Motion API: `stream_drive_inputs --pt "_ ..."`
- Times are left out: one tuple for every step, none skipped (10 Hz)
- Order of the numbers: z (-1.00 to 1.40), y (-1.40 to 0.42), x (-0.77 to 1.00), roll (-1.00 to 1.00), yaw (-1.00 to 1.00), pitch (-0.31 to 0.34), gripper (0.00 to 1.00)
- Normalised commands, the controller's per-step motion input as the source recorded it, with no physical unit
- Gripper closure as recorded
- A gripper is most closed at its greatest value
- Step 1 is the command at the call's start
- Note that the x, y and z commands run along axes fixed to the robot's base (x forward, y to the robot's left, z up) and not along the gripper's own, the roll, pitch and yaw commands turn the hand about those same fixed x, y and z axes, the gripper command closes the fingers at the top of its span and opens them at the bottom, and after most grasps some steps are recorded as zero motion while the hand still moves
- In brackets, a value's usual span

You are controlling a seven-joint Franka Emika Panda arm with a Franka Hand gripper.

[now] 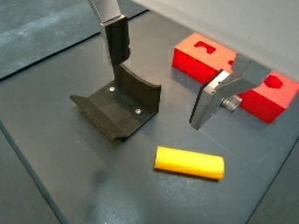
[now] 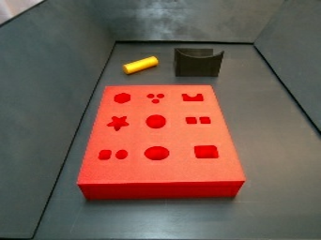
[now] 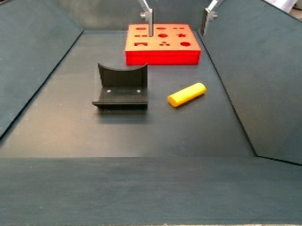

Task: Pick up the oval object. Move up. Place the oval object on the fixture. Regrasp the oval object. Move to above the board. Insert the oval object.
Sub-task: Pick up the oval object.

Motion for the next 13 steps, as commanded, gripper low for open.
stream_drive_inputs --pt "-0.11 -0.19 -0.31 0.10 -0.27 0.000 0.00" --pt "-0.27 -0.29 0.00 0.04 -0.83 0.040 0.00" --pt "-0.35 -0.15 0.00 0.00 -0.93 0.041 0.00" --pt "-0.38 -0.14 0.00 0.00 -0.95 0.027 0.00" --pt "-0.40 -0.23 0.00 0.00 -0.91 0.000 0.00" --pt "-0.14 -0.11 0.26 0.00 -0.16 -0.026 0.00" --pt "0.00 0.02 0.00 -0.01 0.00 0.000 0.00" --pt "-0.79 -0.39 0.19 0.19 -0.52 -0.087 0.00" --pt "-0.84 -0.36 0.06 0.16 -0.78 -0.047 0.00" --pt "-0.86 -0.32 0.03 0.16 -0.80 -0.024 0.00" --pt "-0.95 -0.35 0.00 0.13 -0.79 -0.004 0.00" --pt "-0.98 -0.41 0.00 0.11 -0.75 -0.046 0.00" --pt "-1.00 -0.35 -0.03 0.03 -0.51 -0.037 0.00"
